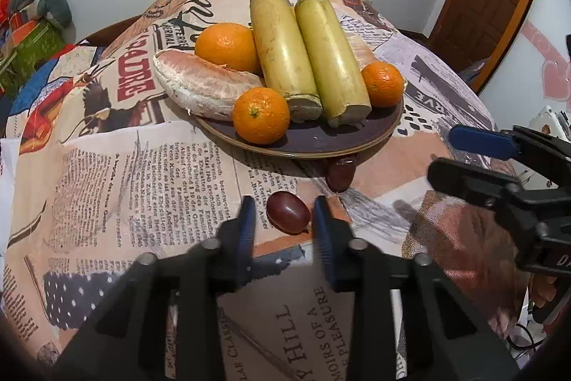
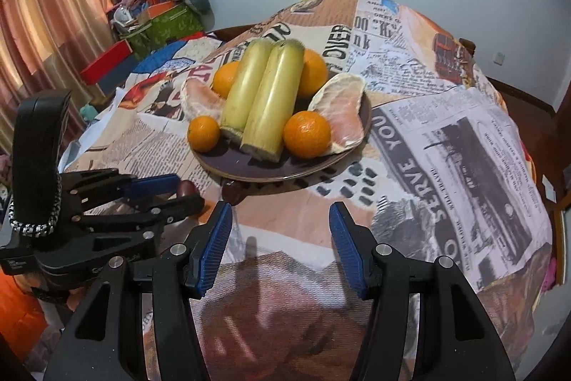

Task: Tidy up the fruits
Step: 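Move the left tool to a dark red date while the right tool approaches another date, then grasp a date and set it on the plate rim with the left tool while the right tool places another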

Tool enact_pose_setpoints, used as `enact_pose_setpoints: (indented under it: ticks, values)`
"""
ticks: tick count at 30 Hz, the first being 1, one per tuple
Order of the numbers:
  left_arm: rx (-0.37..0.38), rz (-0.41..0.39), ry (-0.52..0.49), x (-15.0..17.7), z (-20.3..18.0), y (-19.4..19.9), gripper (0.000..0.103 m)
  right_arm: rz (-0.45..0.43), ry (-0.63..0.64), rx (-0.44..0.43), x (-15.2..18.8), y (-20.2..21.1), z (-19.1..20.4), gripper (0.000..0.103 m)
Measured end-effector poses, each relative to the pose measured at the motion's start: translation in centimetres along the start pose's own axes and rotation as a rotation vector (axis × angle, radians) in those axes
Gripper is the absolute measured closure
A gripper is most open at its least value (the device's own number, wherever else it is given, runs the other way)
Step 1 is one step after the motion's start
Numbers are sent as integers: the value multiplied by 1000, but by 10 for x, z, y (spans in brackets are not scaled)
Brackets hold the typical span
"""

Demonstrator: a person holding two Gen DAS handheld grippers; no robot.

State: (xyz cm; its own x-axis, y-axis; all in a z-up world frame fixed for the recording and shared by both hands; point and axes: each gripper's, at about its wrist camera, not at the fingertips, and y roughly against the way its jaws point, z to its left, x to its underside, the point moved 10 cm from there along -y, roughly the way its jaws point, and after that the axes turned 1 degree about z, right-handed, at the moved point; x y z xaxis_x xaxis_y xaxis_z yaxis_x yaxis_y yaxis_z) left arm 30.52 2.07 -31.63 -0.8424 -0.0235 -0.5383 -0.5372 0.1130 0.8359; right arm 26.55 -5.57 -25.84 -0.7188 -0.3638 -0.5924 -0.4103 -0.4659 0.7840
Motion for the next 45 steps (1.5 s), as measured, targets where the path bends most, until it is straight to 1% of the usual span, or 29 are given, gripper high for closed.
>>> enact_pose_setpoints:
  ticks: [3, 7, 10, 11, 13, 17, 20, 22, 26, 34, 42, 45]
  values:
    - [6, -5, -2, 1, 1, 3, 80, 12, -3, -21, 2, -5, 6, 50]
    - [8, -29, 22, -1, 11, 14, 80, 33, 12, -35, 3, -14, 16, 50]
    - [-9, -53, 27, -4, 22, 25, 80, 45, 14, -55, 2, -21, 23, 51]
    - [-12, -59, 30, -4, 25, 27, 80, 53, 15, -63, 1, -24, 26, 52]
    - [-11, -67, 41, -4, 31, 32, 80, 69, 19, -74, 1, -31, 32, 60]
    - [-10, -77, 56, -2, 40, 36, 80, 105, 10, -84, 0, -46, 39, 65]
    - [-9, -75, 66, 1, 45, 36, 80, 109, -8, -85, -2, -52, 40, 70]
    - [-8, -72, 72, 2, 47, 35, 80, 110, -15, -86, -3, -54, 41, 80]
    - [-4, -71, 82, 2, 47, 34, 80, 110, -10, -77, -1, -53, 40, 86]
    - [6, -82, 56, -7, 30, 38, 80, 92, -18, -116, 2, -39, 36, 87]
    - [43, -102, 28, -27, 5, 36, 80, 26, -39, -110, -12, -15, 19, 87]
    - [59, -99, 28, -35, -2, 30, 80, 3, -38, -92, -20, -11, 11, 87]
